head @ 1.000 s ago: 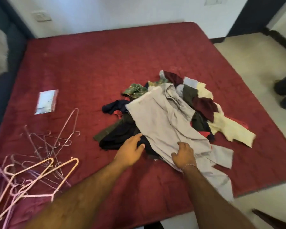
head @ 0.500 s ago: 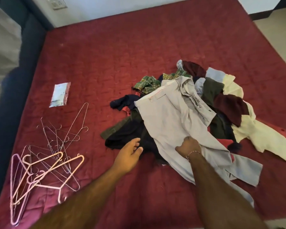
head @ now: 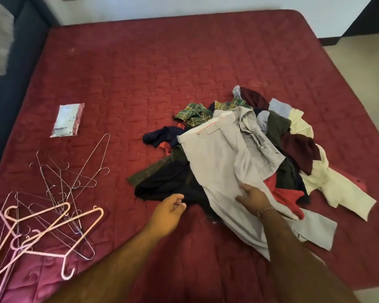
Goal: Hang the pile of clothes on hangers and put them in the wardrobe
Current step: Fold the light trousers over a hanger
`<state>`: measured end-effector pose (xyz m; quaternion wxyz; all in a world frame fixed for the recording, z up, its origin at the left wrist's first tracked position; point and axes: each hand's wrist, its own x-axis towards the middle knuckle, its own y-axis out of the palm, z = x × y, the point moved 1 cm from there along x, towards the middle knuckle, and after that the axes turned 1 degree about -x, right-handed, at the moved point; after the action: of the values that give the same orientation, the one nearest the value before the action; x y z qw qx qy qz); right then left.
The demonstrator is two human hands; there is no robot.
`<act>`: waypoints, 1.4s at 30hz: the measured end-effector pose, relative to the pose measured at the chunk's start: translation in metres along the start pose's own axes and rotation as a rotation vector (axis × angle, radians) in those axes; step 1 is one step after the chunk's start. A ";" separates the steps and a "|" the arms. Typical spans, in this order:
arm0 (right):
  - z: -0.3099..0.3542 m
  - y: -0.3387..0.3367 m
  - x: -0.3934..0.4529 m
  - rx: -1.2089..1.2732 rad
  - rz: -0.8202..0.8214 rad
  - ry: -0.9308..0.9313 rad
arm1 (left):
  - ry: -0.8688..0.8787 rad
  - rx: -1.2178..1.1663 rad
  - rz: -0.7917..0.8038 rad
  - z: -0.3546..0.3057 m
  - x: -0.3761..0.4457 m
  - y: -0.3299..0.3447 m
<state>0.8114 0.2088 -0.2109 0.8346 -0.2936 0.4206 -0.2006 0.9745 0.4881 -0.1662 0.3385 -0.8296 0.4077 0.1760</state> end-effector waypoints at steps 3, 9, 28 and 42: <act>0.059 0.009 -0.060 0.572 -0.036 -0.139 | -0.147 -0.229 0.002 -0.007 -0.001 -0.010; 0.147 0.065 -0.182 0.835 0.255 -0.137 | -0.384 -0.807 0.177 -0.028 -0.020 -0.037; 0.247 0.176 -0.191 1.361 0.148 0.342 | 0.261 -0.819 0.327 0.017 -0.147 -0.206; 0.379 0.075 -0.223 1.159 -0.066 -0.392 | 0.190 -0.086 0.406 0.031 -0.137 -0.253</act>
<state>1.0023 0.5162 0.0493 0.9138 0.1640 0.0722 -0.3645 1.0921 0.6972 -0.0048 0.2204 -0.7571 0.5885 0.1788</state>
